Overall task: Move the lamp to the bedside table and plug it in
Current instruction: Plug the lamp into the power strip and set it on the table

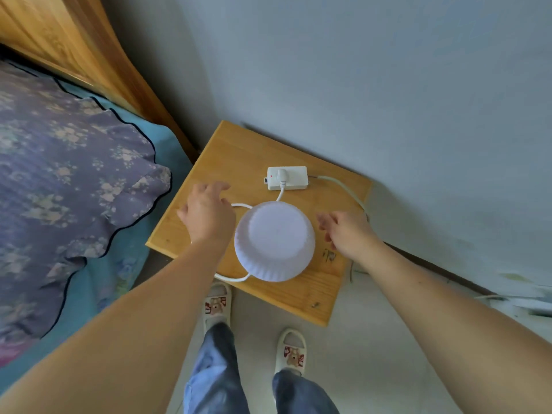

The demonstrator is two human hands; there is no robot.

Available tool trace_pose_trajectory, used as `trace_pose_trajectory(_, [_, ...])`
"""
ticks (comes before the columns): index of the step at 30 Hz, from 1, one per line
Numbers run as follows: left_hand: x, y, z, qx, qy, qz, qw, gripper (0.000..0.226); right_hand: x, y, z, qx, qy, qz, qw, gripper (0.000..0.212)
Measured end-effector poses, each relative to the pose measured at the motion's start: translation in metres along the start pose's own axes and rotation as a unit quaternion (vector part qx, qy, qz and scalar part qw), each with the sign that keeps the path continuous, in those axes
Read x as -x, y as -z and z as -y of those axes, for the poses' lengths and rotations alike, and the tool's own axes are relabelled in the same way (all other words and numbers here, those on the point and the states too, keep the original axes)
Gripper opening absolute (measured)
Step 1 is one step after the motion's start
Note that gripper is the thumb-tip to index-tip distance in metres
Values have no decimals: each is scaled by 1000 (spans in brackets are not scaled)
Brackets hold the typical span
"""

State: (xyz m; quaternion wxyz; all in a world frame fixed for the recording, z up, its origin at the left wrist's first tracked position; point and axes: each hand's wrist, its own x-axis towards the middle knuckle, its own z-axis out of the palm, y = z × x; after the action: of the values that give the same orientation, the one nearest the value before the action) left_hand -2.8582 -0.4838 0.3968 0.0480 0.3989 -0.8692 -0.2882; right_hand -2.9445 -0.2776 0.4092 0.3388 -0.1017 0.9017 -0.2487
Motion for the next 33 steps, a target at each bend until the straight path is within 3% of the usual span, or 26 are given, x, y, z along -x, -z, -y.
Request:
trace_pose_trajectory(5, [62, -7, 14, 8, 63, -32, 997, 43, 23, -14, -22, 20, -3, 31, 999, 44])
trace_pose_trajectory(11, [113, -24, 29, 21, 102, 2, 995, 42, 45, -41, -35, -8, -15, 22, 1000, 45])
trace_pose_trajectory(18, [138, -47, 52, 38, 62, 40, 997, 43, 61, -83, -46, -57, -32, -30, 997, 46])
trace_pose_trajectory(22, [147, -58, 64, 41, 24, 54, 997, 41, 69, -107, -55, -98, -12, -51, 994, 29])
trace_pose_trajectory(27, [150, -72, 74, 60, 5, 35, 998, 39, 68, -127, -66, -111, 24, -98, 989, 13])
trace_pose_trajectory(33, [146, -95, 75, 55, -32, -8, 998, 36, 45, -136, -76, -77, 93, -179, 976, 9])
